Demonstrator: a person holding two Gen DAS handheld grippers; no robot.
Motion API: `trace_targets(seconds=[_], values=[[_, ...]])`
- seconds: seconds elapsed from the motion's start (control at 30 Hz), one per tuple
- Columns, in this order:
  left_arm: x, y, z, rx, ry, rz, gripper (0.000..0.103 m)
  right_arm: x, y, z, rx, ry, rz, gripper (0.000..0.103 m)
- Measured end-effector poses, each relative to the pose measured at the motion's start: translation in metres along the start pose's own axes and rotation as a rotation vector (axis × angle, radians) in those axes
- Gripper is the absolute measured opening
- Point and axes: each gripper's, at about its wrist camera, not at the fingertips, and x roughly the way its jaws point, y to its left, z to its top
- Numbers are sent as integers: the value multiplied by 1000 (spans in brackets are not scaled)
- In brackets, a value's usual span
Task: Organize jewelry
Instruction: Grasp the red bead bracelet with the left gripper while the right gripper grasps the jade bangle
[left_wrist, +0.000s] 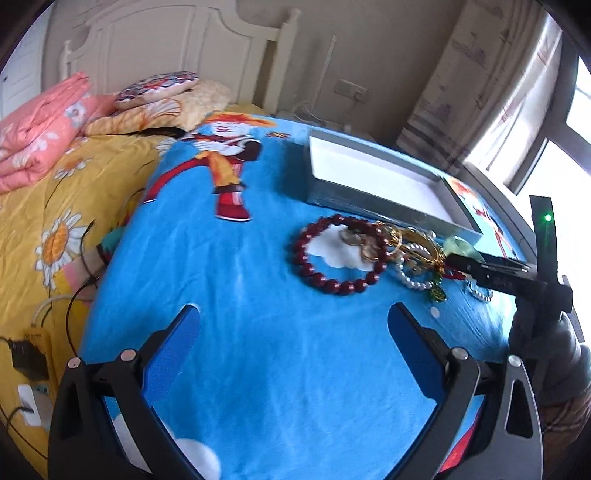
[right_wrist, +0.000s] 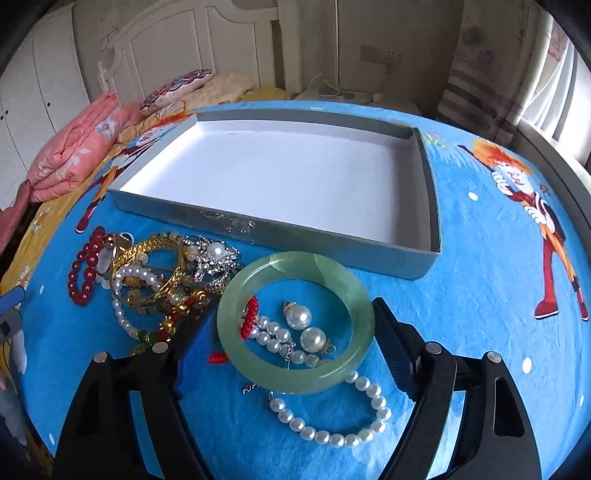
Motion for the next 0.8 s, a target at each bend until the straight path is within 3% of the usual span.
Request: trace_targets(seconds=[0.17,0.37,0.47,0.7,0.8], values=[[18,-19,10,41,38,-15,101,-3,0,-4,-11,-28,22,77],[36,-44,17,132,59,-7,101,-19,-3,-6,16,-120,25,77],[48,-43,26,126,83,-10,101,-24,-7,-7,32,-153,42,77],[79,-48,40,160,139,26,101,-27,-8,-7,39,-165,55,77],[89,-51,38,197,145,56,83,-28,-8,-9,43,-170,58,77]])
